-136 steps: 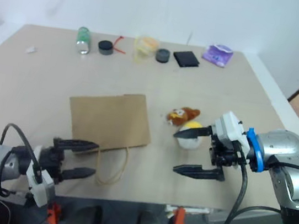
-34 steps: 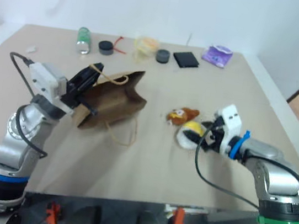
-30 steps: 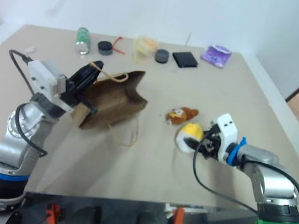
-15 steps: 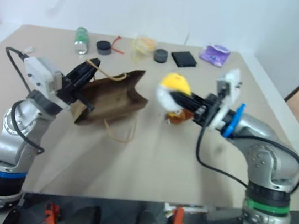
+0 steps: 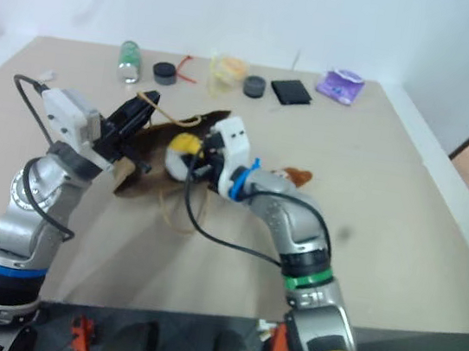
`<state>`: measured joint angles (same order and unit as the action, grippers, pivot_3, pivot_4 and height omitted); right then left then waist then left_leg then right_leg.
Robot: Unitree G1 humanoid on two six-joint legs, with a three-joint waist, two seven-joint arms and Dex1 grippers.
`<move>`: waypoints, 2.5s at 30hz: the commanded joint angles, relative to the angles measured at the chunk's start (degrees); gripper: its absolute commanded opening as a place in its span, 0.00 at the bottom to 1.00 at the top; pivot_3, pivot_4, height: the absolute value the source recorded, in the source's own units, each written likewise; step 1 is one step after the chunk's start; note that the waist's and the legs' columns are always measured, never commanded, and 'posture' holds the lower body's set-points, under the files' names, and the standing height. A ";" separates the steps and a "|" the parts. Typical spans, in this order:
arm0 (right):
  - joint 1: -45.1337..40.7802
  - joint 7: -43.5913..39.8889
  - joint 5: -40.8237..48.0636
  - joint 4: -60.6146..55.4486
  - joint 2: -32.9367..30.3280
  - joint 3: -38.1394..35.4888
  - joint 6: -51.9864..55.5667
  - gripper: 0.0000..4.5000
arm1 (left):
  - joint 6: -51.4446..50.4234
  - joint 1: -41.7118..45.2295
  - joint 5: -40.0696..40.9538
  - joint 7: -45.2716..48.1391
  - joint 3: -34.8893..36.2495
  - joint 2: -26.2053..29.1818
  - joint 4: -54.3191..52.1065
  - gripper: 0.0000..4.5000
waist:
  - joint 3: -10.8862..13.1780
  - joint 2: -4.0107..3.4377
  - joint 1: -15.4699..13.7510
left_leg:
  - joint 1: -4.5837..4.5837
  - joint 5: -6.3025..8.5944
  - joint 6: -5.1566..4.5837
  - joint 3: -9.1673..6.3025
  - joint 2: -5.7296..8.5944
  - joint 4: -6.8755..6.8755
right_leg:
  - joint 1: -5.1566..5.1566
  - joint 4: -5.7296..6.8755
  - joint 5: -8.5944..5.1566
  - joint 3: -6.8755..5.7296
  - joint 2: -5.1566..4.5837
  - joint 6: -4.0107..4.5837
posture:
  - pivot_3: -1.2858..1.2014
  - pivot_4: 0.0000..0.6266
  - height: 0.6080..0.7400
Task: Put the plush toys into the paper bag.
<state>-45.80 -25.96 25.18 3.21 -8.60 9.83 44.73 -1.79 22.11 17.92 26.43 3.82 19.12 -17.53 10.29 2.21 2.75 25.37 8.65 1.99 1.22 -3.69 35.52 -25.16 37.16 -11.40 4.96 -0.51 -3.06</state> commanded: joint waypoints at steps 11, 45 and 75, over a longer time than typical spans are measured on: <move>7.41 -14.19 8.91 -16.82 -13.40 -10.12 -1.32 0.98 | -0.20 1.72 0.16 -1.37 0.78 -0.30 -1.07 0.00 | 0.00 0.00 -0.10 | 0.03 0.00 0.01 -0.02 0.00 -0.04 | 0.01 -0.02 -0.08 0.01 -0.01 0.00 | 0.52 0.24 1.00; 5.36 -15.48 2.89 -1.34 -19.20 -18.46 -3.35 0.02 | -1.83 3.15 0.66 -1.94 1.72 -0.62 -0.38 0.00 | 0.03 -0.05 0.31 | -0.24 0.00 -0.01 0.24 0.03 -0.06 | 0.02 -0.02 0.07 0.58 0.20 -0.09 | 0.52 0.24 1.00; 17.13 -25.32 2.03 -14.59 -32.91 -4.03 -0.31 0.99 | -1.78 3.19 0.51 -1.50 1.77 -1.03 0.38 0.00 | 0.03 -0.05 0.05 | -0.11 0.05 0.00 0.30 0.10 -0.12 | 0.02 -0.05 -0.19 0.79 0.20 -0.14 | 0.52 0.24 1.00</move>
<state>-28.44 -49.80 27.91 -8.32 -40.40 4.55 45.00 -4.14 24.33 18.03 25.11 5.28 18.15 -16.18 10.33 2.16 2.80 25.26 8.70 2.00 1.54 -3.59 35.39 -25.18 37.11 -11.58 5.78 -0.31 -3.21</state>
